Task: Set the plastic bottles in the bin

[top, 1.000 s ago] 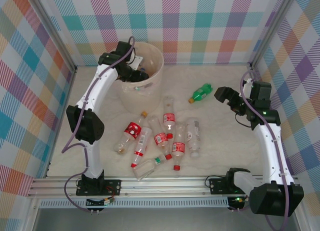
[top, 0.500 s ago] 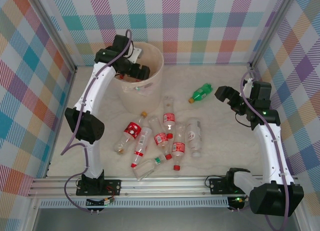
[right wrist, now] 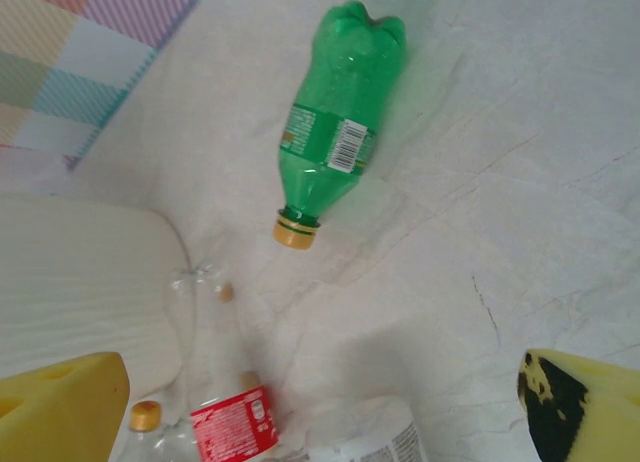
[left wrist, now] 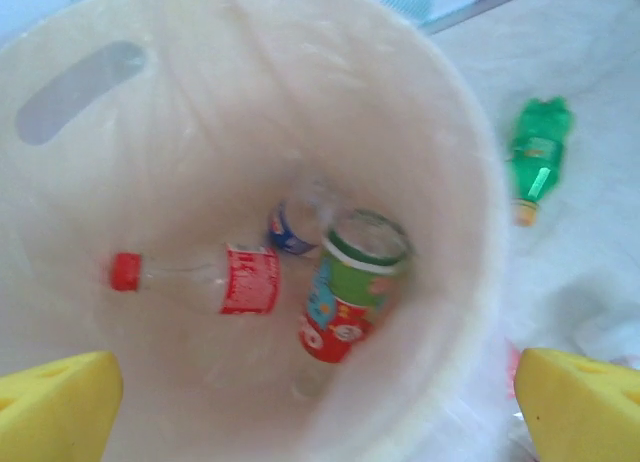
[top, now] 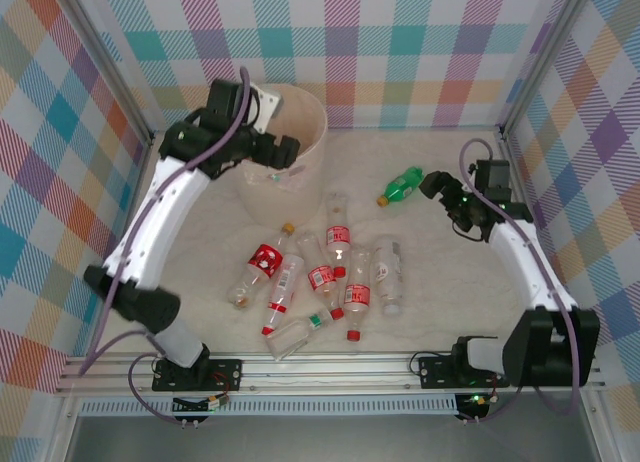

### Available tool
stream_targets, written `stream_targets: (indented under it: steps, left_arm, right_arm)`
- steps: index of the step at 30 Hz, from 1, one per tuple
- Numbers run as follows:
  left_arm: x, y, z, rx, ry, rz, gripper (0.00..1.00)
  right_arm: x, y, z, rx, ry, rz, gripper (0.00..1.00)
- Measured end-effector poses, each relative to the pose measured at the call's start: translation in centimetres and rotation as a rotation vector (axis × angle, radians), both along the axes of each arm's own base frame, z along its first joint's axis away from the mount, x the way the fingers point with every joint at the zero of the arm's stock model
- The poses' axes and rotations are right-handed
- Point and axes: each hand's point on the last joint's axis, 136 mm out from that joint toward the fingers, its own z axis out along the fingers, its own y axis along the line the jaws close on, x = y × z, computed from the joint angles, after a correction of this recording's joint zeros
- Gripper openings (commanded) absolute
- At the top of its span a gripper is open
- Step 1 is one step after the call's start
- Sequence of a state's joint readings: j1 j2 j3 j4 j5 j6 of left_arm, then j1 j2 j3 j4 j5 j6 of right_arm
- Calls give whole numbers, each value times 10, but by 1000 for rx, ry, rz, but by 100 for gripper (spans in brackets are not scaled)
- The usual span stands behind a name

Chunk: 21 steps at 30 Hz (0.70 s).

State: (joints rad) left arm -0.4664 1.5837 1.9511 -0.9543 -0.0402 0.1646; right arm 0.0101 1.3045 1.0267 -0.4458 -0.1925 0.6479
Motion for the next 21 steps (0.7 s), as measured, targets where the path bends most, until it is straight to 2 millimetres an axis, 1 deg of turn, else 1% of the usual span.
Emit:
stream_targets:
  steps: [1, 2, 3, 5, 8, 9, 11, 16, 18, 21]
  left_arm:
    - [-19, -4, 3, -15, -17, -19, 100]
    - [-33, -5, 3, -26, -28, -28, 100]
    - [-49, -1, 3, -38, -42, -24, 99]
    - [-69, 10, -3, -62, -63, 11, 98]
    - [-91, 25, -24, -108, -55, 76, 98]
    - [-96, 29, -34, -123, -44, 100, 98]
    - [-105, 30, -53, -153, -18, 127, 98]
    - [-120, 17, -101, -225, 71, 140, 98]
    - [-125, 13, -118, -260, 108, 142, 98]
    - [-133, 11, -138, -314, 150, 151, 98]
  right_arm:
    - [7, 2, -6, -8, 20, 4, 100]
    - [14, 4, -10, -14, 33, 7, 100]
    - [22, 6, -14, -20, 49, 10, 100]
    - [36, 9, -20, -32, 68, 16, 100]
    - [57, 11, -23, -48, 76, 19, 99]
    - [65, 13, -24, -53, 77, 22, 99]
    - [77, 15, -26, -64, 84, 23, 99]
    - [106, 23, -35, -103, 105, 27, 99]
    - [114, 28, -45, -118, 123, 31, 99]
    - [123, 31, -62, -134, 162, 31, 99]
